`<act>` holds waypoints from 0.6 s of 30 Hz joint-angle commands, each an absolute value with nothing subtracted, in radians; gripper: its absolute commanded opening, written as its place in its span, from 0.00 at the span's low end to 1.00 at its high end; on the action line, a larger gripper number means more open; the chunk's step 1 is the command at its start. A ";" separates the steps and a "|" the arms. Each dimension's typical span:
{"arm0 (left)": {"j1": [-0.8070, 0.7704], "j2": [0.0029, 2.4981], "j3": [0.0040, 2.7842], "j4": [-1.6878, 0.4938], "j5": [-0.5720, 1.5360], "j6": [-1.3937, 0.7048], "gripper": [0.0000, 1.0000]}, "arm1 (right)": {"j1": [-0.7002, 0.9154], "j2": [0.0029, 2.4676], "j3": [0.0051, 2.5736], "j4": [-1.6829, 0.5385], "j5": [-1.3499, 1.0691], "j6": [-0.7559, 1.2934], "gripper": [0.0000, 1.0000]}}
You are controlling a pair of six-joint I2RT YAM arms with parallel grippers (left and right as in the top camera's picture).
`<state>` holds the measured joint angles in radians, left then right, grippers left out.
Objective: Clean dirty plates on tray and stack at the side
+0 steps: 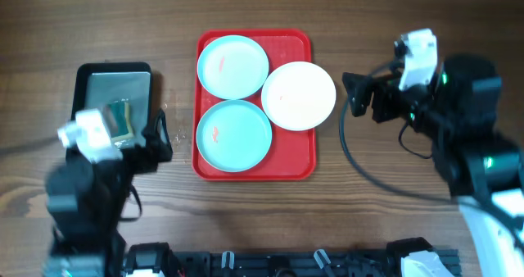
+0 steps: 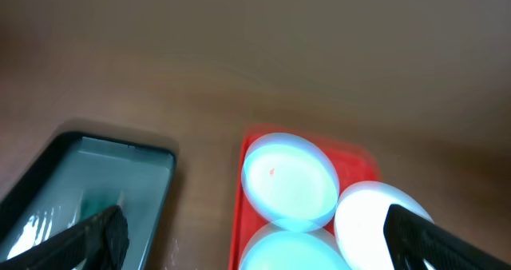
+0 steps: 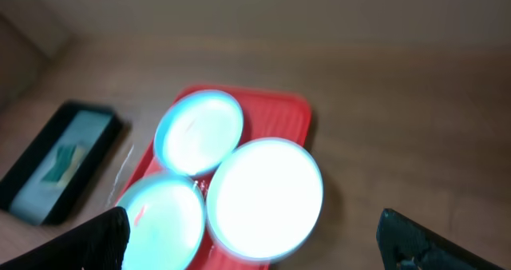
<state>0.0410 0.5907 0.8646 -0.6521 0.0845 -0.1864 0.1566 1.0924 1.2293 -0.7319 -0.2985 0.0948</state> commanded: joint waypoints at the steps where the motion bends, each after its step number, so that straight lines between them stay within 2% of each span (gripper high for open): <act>1: 0.037 0.871 1.200 -0.826 0.071 -0.154 1.00 | 0.160 1.190 1.322 -0.775 -0.438 0.109 1.00; 4: 0.037 0.995 1.333 -0.902 0.108 -0.170 1.00 | 0.160 1.219 1.322 -0.807 -0.503 0.104 1.00; 5: 0.037 1.034 1.367 -0.937 0.145 -0.172 1.00 | 0.160 1.230 1.322 -0.823 -0.501 0.109 0.93; 6: 0.037 1.060 1.382 -0.960 0.175 -0.172 1.00 | 0.160 1.238 1.322 -0.832 -0.501 0.109 0.69; 7: 0.037 1.080 1.383 -0.981 0.203 -0.172 1.00 | 0.160 1.244 1.322 -0.836 -0.500 0.125 0.61; 8: 0.037 1.097 1.382 -1.001 0.223 -0.171 1.00 | 0.160 1.248 1.322 -0.840 -0.493 0.153 0.38; 9: 0.037 1.110 1.382 -1.012 0.231 -0.171 1.00 | 0.160 1.250 1.322 -0.845 -0.474 0.189 0.24; 10: 0.037 1.126 1.382 -1.028 0.236 -0.168 0.93 | 0.160 1.251 1.322 -0.854 -0.418 0.260 0.18; 11: 0.037 1.149 1.382 -1.040 0.234 -0.168 0.50 | 0.160 1.251 1.322 -0.868 -0.325 0.347 0.13; 12: 0.038 1.161 1.382 -1.050 0.229 -0.169 0.22 | 0.160 1.251 1.322 -0.874 -0.278 0.374 0.13; 13: 0.041 1.182 1.382 -1.065 0.210 -0.190 0.04 | 0.160 1.251 1.322 -0.879 -0.227 0.401 0.13; 15: 0.052 1.208 1.382 -1.098 0.123 -0.300 0.04 | 0.160 1.251 1.322 -0.881 -0.216 0.415 0.18; 17: 0.076 1.232 1.382 -1.145 0.006 -0.419 0.04 | 0.167 1.251 1.322 -0.876 -0.216 0.421 0.34; 18: 0.094 1.242 1.382 -1.161 -0.029 -0.451 0.04 | 0.175 1.252 1.322 -0.873 -0.216 0.406 0.37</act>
